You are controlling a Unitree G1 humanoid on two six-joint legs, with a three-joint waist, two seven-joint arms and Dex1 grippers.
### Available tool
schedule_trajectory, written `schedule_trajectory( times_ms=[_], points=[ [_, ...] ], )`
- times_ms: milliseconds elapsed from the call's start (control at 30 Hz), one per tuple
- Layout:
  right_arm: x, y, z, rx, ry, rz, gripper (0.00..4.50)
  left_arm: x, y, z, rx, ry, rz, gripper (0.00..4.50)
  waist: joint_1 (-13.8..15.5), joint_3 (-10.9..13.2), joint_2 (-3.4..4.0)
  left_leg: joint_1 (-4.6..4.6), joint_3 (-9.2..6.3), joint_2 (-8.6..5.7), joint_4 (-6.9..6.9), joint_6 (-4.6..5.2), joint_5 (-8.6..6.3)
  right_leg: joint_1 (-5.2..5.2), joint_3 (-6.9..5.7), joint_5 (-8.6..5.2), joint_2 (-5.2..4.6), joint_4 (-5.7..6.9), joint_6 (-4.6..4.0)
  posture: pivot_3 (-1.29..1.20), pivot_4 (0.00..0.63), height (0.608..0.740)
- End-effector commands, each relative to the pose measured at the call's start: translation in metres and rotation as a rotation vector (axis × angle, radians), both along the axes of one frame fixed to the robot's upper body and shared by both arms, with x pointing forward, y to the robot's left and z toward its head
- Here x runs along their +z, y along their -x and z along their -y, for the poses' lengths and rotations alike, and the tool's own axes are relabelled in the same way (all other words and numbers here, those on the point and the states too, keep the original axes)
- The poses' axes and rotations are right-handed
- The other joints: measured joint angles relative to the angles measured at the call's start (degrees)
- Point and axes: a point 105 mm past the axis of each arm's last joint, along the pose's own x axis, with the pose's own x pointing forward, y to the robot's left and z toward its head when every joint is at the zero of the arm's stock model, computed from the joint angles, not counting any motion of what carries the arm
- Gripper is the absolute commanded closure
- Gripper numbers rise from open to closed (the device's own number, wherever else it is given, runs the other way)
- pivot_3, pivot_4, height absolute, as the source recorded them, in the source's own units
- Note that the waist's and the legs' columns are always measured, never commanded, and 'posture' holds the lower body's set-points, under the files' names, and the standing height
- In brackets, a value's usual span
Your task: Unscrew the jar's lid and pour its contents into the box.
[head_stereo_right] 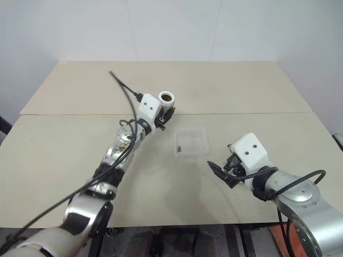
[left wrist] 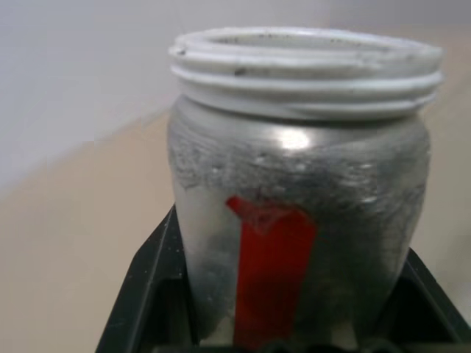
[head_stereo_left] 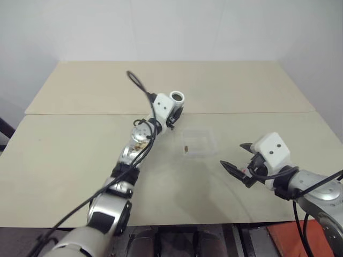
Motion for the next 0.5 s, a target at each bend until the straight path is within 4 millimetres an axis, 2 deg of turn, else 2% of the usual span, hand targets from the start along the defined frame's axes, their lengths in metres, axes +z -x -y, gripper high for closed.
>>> schedule_trajectory(
  times_ms=[33,133,267,367,500],
  points=[
    [0.008,-0.004,-0.006,0.036,-0.004,0.055,0.05,0.001,0.015,-0.016,0.077,0.043,-0.03,2.53,-0.12,-0.03,0.05,0.09,0.01,-0.01,-0.02,0.0,0.0,0.07,0.04,0.0,0.01,0.02,0.0,0.0,0.15,0.74],
    [0.006,-0.007,-0.008,0.049,-0.001,0.056,0.05,-0.014,0.024,-0.024,0.127,-0.027,-0.039,2.53,0.12,-0.04,0.06,0.25,0.0,0.0,-0.02,-0.02,0.04,0.19,0.08,0.0,0.01,0.05,-0.01,0.0,0.15,0.74],
    [0.003,-0.01,-0.007,0.053,0.01,0.053,0.05,-0.027,0.029,-0.032,0.156,0.025,-0.092,2.53,0.69,-0.04,0.05,0.21,-0.01,-0.03,0.01,0.02,0.07,0.18,0.12,0.03,0.0,0.06,-0.05,0.0,0.15,0.74],
    [0.003,-0.011,-0.008,0.056,0.01,0.054,0.05,-0.045,0.033,-0.034,0.148,-0.111,-0.065,2.53,0.59,-0.04,0.06,0.19,0.02,-0.03,-0.04,0.02,0.07,0.14,0.12,0.04,0.0,0.07,-0.06,0.0,0.15,0.74],
    [0.002,-0.011,-0.007,0.055,0.015,0.056,0.05,-0.057,0.033,-0.036,0.17,-0.034,-0.119,2.53,0.73,-0.06,0.08,0.17,0.01,-0.03,-0.08,0.02,0.07,0.13,0.09,0.04,0.0,0.04,-0.06,0.0,0.15,0.74]
  ],
)
